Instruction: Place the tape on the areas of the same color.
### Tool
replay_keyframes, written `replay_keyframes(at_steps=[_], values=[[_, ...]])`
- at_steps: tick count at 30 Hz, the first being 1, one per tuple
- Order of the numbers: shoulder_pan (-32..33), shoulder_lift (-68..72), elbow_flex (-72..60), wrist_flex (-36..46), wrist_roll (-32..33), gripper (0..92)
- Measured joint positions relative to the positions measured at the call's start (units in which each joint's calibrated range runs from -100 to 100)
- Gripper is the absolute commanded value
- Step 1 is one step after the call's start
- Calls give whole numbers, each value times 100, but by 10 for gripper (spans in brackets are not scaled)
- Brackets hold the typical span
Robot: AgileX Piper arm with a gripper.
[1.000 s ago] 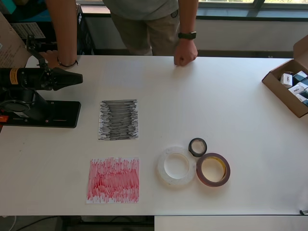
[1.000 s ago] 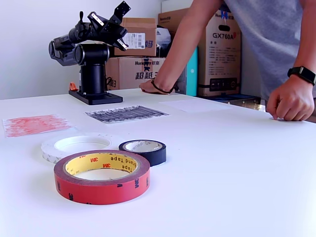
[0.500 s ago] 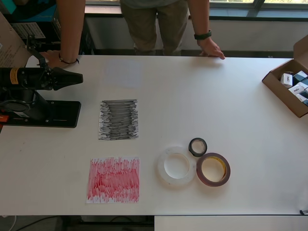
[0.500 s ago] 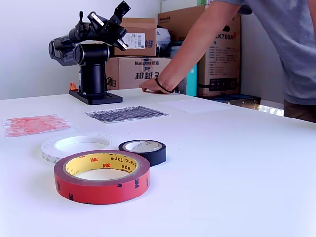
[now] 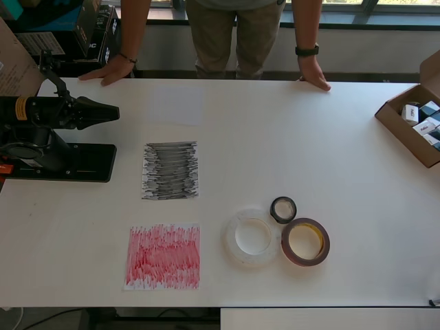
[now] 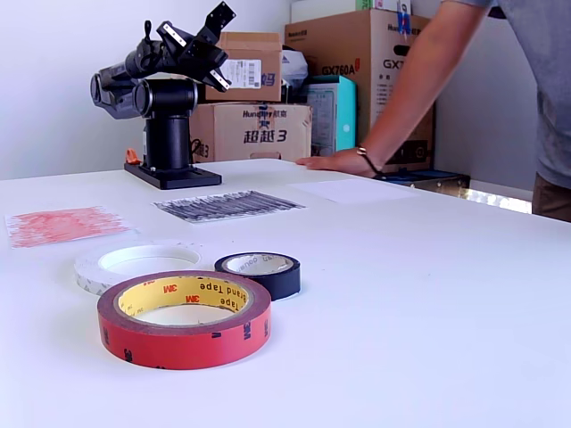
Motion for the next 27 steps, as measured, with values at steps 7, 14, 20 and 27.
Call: replay_keyframes(at_steps=[7, 14, 20, 27], values=[[80, 0, -112, -15, -42, 6], [79, 341, -438, 19, -36, 6], [135, 1200, -1233, -29, -3, 6], [402, 2710, -2497, -14, -3, 6]])
